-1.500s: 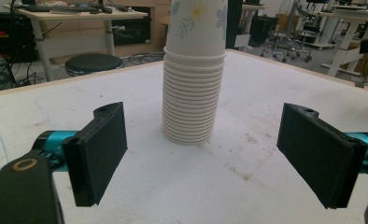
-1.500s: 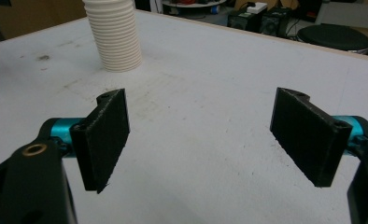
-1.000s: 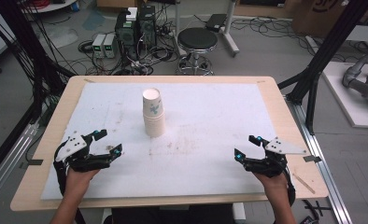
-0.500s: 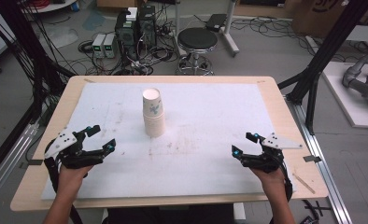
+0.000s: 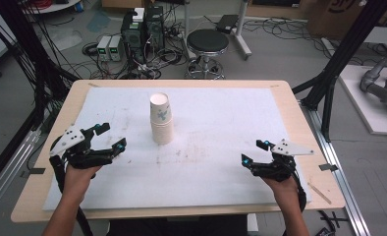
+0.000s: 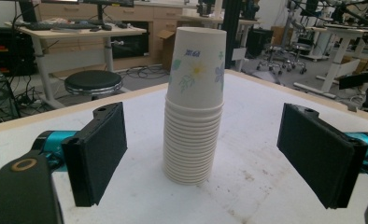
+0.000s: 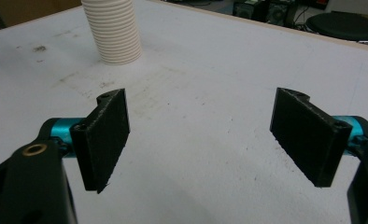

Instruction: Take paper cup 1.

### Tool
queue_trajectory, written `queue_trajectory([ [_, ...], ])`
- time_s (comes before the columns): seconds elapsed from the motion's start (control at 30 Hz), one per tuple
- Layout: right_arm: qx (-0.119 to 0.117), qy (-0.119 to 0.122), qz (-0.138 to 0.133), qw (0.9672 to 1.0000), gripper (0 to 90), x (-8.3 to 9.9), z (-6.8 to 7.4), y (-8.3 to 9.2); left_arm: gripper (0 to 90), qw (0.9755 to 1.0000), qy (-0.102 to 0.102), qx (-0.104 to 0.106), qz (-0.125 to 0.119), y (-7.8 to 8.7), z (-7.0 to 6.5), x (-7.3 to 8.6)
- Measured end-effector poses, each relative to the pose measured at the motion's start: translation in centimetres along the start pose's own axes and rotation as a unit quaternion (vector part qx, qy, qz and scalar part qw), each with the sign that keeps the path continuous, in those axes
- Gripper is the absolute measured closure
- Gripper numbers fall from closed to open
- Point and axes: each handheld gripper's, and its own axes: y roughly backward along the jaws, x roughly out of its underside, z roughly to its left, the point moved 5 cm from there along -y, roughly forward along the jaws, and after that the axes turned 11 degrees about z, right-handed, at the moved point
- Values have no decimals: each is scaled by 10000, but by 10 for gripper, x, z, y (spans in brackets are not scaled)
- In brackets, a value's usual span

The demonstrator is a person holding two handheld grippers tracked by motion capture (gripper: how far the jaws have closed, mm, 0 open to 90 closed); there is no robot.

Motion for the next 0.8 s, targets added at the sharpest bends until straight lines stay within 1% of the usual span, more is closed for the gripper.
queue_trajectory([
  [0.23,-52,15,29,10000,203,1,4,1,158,9999,-53,80,77,-5,0,-8],
  [0.4,-76,4,17,10000,203,1,4,2,158,9997,-104,147,140,-12,-1,-17],
  [0.5,-139,-1,39,9999,203,2,4,1,157,9995,-134,197,186,-19,-2,-22],
  [0.67,-126,-16,55,9999,204,1,5,1,158,9991,-177,266,286,-35,-1,-32],
  [0.7,-99,38,48,9999,204,1,5,1,157,9990,-180,275,298,-38,-1,-35],
  [0.8,-91,70,50,9999,204,1,5,1,157,9989,-183,295,327,-46,-1,-42],
])
